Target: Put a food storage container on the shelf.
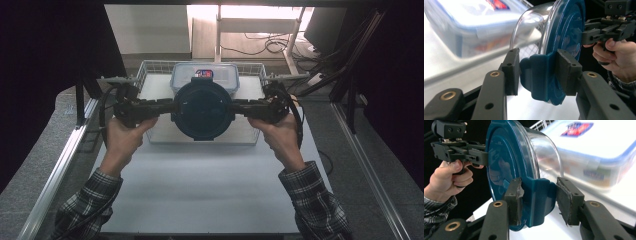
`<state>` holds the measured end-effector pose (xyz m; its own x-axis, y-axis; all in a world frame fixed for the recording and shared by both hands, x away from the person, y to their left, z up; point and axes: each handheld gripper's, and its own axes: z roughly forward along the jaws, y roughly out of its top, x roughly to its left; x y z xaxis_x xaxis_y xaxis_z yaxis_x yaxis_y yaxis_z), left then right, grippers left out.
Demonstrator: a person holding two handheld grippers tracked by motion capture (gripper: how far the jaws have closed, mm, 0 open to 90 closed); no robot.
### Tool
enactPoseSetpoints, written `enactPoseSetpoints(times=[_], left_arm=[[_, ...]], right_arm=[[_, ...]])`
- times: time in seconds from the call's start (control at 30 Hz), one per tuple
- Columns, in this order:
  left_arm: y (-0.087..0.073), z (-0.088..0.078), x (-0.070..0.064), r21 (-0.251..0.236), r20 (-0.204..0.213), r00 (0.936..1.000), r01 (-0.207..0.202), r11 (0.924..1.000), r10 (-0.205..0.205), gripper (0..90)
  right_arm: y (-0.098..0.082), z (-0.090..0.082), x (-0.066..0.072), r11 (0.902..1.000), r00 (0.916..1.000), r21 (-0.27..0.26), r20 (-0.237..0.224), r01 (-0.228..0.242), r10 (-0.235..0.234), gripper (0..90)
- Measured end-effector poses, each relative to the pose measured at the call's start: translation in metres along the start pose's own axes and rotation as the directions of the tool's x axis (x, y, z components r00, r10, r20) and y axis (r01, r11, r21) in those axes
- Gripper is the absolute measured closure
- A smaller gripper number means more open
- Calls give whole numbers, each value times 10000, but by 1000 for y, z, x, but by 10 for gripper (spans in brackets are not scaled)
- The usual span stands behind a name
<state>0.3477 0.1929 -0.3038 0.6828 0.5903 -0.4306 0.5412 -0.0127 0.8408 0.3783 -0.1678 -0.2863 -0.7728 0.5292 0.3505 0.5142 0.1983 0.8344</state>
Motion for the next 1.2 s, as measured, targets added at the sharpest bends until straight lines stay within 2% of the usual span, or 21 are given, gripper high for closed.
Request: enactPoseSetpoints(times=[0.33,0.6,0.73,0.93,1.13,1.2], left_arm=[[44,0,14,-110,58,9999,110,9999,-110,571],[72,1,20,-205,139,9995,281,9994,-278,570],[85,3,24,-237,50,9996,289,9993,-288,570],[95,13,31,-165,-122,9992,391,9991,-393,570],[97,24,43,-225,-85,9977,677,9974,-679,569],[97,25,47,-231,48,9972,750,9969,-750,570]], right_arm=[[42,2,-5,9989,9997,-462,230,-12,22,570],[69,3,-10,9968,9998,-797,214,-45,62,570],[82,3,-16,9960,9998,-891,164,-103,118,570],[92,9,-32,9949,9996,-975,72,-270,278,568],[96,15,-44,9943,9983,-920,147,-543,558,566],[96,17,-48,9939,9975,-867,144,-675,690,566]])
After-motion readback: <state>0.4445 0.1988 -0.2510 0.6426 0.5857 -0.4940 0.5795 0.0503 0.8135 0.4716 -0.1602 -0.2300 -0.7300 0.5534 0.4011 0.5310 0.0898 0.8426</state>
